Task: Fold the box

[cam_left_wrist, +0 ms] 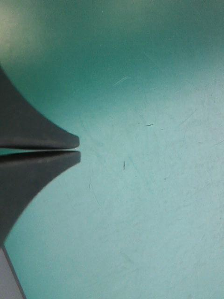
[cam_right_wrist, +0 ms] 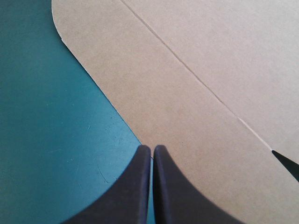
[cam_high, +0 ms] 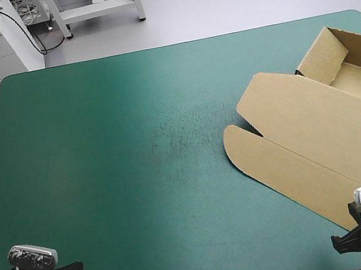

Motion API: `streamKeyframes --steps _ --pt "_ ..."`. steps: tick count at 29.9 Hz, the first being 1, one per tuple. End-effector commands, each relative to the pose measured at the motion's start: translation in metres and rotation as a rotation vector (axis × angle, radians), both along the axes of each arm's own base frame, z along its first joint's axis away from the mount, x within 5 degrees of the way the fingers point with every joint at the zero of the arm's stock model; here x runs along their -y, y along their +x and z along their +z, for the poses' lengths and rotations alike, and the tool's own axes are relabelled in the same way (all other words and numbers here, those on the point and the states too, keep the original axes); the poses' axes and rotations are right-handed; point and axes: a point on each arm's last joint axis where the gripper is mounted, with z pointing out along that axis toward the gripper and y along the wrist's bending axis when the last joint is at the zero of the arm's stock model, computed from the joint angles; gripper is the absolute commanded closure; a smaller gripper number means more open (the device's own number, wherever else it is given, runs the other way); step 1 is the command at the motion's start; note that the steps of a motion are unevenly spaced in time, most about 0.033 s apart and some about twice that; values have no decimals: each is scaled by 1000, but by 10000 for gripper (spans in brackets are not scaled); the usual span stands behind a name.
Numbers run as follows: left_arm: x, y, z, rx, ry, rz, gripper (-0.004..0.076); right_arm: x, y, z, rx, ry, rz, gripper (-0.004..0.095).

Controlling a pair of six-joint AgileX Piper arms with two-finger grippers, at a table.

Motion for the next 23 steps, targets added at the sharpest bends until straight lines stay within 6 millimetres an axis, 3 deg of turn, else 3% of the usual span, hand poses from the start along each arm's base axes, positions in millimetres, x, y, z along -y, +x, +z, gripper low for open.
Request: streamKeyframes --steps 1,7,23 --pt "2 3 10 52 -28 -2 732 -2 2 -2 114 28 7 908" --pt "2 4 10 54 -28 -1 732 -4 6 -20 132 57 14 908" --pt "2 4 10 63 -26 1 732 -4 6 -18 144 44 24 908"
